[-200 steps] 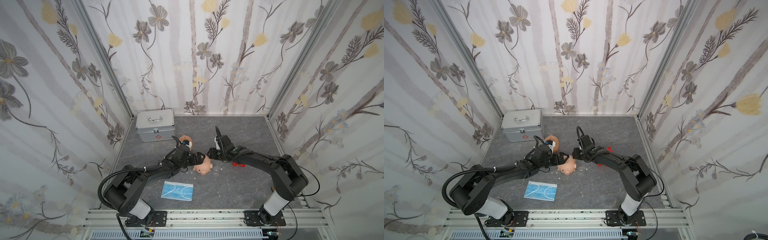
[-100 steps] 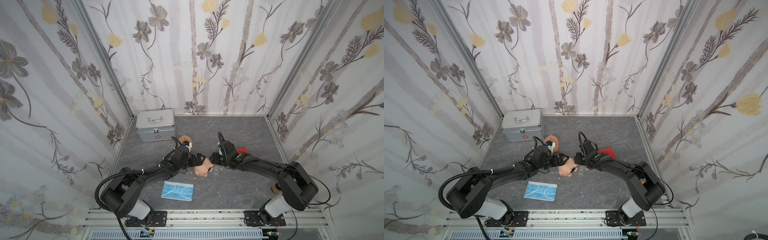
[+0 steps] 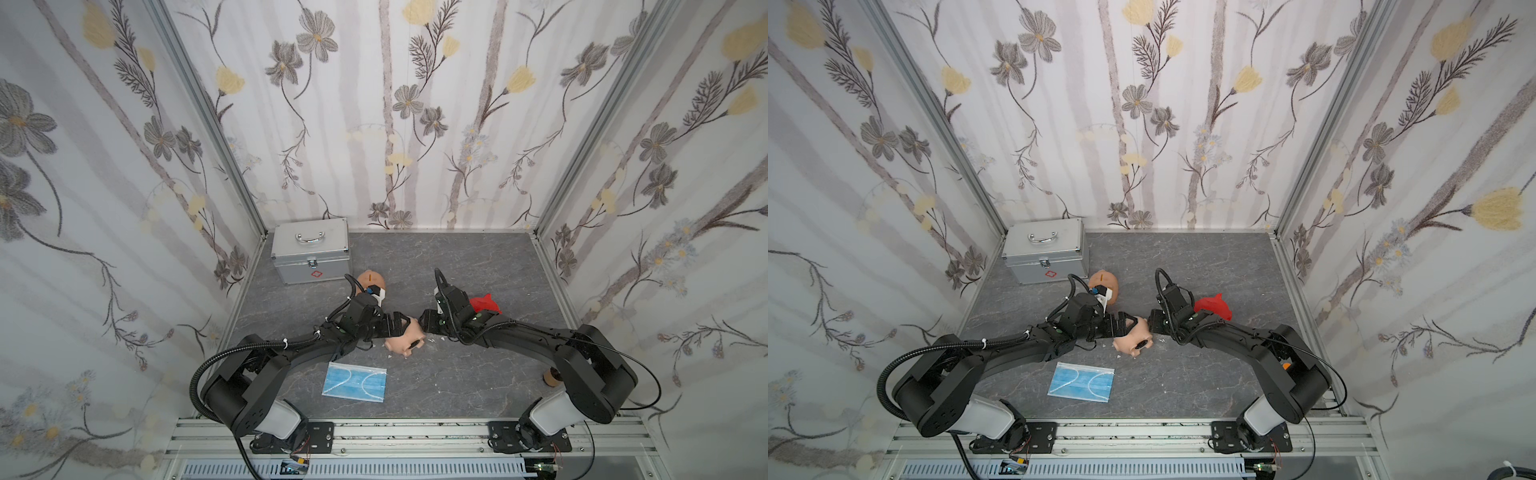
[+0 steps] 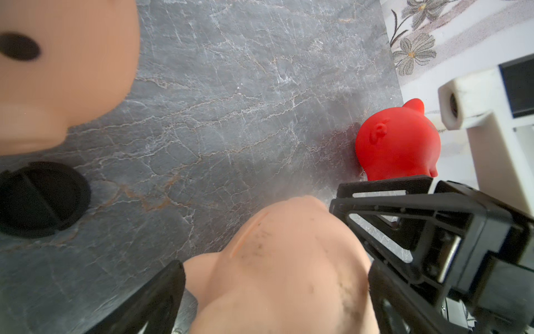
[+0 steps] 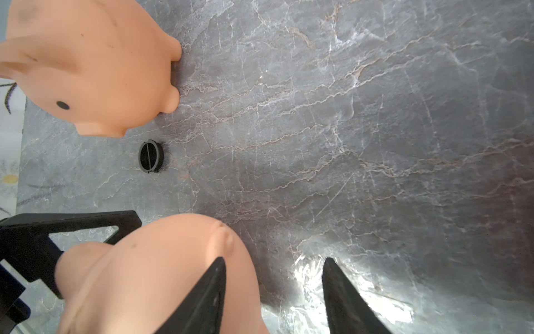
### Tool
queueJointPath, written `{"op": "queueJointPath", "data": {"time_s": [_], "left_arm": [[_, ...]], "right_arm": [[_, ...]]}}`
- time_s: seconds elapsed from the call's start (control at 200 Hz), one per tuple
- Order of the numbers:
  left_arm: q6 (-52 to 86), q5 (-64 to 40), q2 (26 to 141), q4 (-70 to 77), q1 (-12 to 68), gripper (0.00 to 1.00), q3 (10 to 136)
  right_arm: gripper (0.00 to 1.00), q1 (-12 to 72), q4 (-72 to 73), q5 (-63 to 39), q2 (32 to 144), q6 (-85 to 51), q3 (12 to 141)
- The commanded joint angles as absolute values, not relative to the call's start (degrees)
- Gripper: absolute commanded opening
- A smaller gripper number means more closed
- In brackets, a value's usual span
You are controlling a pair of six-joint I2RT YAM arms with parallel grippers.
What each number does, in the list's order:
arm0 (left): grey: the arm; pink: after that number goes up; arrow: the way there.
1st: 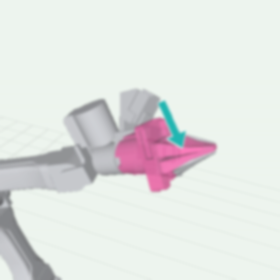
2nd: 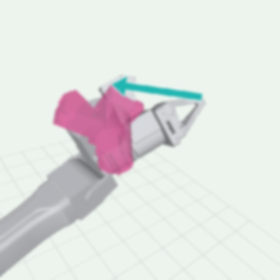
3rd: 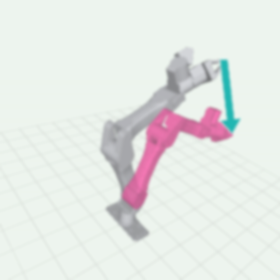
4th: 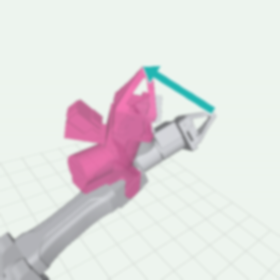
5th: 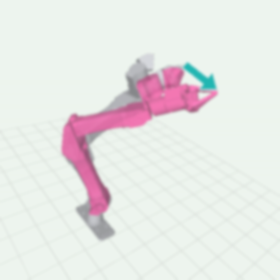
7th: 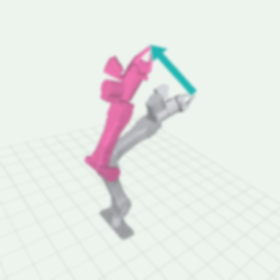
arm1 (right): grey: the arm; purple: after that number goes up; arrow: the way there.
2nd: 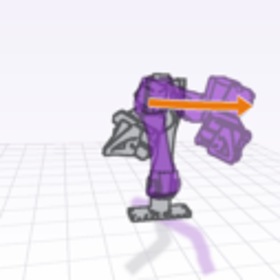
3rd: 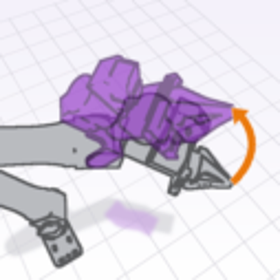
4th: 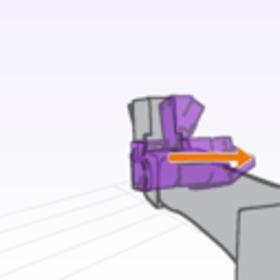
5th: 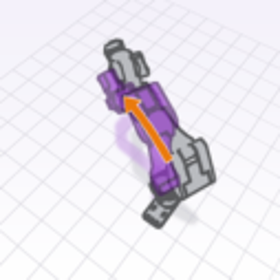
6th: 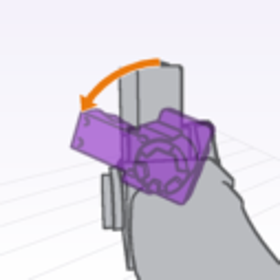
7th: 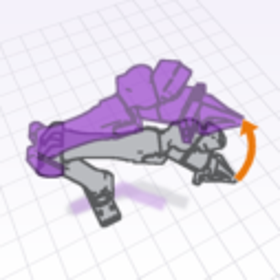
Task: Open piggy banks
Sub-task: Adjust the piggy bank at the center of the board.
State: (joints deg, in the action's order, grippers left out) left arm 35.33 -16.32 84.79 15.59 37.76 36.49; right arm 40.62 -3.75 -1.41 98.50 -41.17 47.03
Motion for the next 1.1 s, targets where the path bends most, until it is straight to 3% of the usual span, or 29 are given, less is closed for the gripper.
{"op": "queueJointPath", "data": {"time_s": [0.0, 0.335, 0.754, 1.094], "left_arm": [[33.9, -16.5, 84.7, 15.7, 37.7, 1.00, 36.3], [32.6, -14.5, 84.2, 12.9, 37.7, 1.00, 36.3], [33.6, -15.0, 84.0, 13.4, 37.7, 1.00, 34.6], [36.7, -14.5, 81.2, 16.3, 35.3, 1.00, 29.7]], "right_arm": [[0.55, 40.7, 0.3, -2.5, 99.3, -42.3, 47.7], [0.60, 41.2, -6.8, 9.0, 93.1, -43.1, 43.3], [0.46, 47.7, 6.7, 0.5, 91.9, -46.5, 34.7], [0.44, 48.3, 14.3, -4.6, 90.9, -47.2, 33.6]]}}
